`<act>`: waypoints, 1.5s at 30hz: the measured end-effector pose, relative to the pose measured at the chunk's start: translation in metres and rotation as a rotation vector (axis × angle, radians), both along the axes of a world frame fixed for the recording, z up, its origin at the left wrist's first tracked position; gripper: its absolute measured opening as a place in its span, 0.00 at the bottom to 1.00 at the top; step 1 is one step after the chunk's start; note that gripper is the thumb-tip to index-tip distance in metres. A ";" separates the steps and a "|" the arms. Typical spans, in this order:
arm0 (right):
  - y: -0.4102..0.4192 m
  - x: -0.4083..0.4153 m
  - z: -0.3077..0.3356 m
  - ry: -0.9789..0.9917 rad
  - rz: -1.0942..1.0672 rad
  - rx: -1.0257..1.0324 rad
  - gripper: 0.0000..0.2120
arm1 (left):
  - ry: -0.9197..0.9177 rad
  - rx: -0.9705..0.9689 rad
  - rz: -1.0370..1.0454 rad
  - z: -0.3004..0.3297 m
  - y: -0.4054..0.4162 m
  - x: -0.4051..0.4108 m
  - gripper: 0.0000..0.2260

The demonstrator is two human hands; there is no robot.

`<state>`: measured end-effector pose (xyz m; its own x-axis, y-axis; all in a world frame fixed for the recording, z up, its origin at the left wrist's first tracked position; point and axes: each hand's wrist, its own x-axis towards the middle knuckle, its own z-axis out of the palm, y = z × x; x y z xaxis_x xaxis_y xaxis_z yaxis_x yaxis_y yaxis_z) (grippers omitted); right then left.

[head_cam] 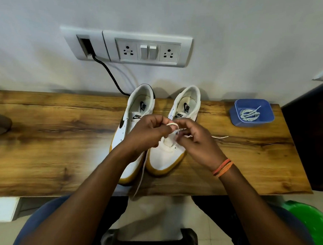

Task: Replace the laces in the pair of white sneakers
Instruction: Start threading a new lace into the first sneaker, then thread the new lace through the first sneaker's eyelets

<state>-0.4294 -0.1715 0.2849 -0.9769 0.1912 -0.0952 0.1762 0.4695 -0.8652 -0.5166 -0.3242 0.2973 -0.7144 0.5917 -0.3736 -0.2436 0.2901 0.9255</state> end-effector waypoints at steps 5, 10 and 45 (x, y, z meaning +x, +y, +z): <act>0.016 0.003 -0.006 0.083 0.009 0.194 0.08 | -0.015 0.078 -0.069 0.007 -0.007 -0.004 0.07; 0.094 0.015 -0.014 -0.210 -0.303 0.507 0.11 | 0.055 -0.065 -0.123 0.001 -0.018 -0.014 0.07; 0.003 0.005 -0.012 0.010 0.001 -0.109 0.07 | 0.036 -0.059 -0.062 -0.009 -0.009 -0.006 0.07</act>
<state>-0.4240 -0.1687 0.2728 -0.9780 0.1794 -0.1060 0.1673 0.3728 -0.9127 -0.5229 -0.3328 0.2883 -0.6907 0.6128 -0.3840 -0.1902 0.3583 0.9140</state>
